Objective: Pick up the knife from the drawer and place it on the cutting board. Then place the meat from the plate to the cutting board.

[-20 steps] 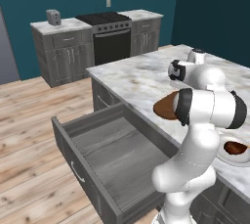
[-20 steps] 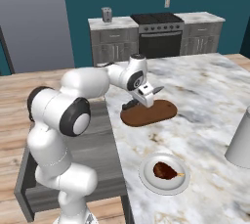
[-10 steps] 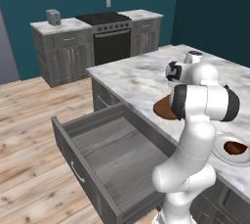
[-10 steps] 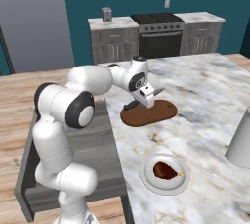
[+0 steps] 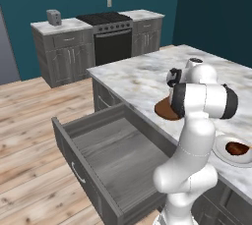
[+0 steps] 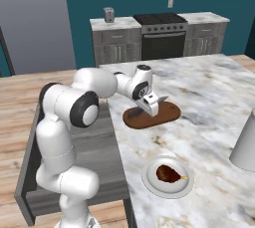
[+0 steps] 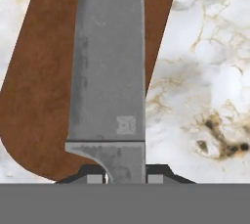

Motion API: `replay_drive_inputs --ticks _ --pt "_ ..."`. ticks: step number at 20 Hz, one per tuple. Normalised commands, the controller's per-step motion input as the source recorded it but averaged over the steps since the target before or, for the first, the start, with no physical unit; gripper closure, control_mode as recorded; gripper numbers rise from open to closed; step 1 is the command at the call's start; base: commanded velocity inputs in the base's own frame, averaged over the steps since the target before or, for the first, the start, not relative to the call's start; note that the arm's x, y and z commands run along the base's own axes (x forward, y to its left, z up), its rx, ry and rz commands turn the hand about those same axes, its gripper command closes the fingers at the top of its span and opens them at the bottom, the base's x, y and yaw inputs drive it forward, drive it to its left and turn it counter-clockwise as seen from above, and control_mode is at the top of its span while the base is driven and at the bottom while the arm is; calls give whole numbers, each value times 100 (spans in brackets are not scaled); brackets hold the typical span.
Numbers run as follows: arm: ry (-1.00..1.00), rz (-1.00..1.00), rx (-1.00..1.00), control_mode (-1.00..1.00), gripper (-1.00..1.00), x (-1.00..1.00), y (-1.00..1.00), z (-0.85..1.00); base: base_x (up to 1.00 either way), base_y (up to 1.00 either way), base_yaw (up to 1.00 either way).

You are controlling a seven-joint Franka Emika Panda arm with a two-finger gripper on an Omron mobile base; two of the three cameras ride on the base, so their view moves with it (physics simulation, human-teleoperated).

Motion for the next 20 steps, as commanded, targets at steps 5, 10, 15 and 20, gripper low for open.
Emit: replay_drive_inputs --ticks 5,10,15,20 --pt "0 0 0 -100 100 14 0 -20 0 0 0" --pt "0 0 0 -100 100 24 0 -23 0 0 0" --pt "1 0 0 -100 100 30 -6 -15 0 0 0" --pt "3 0 0 -100 100 26 -23 -12 0 0 0"
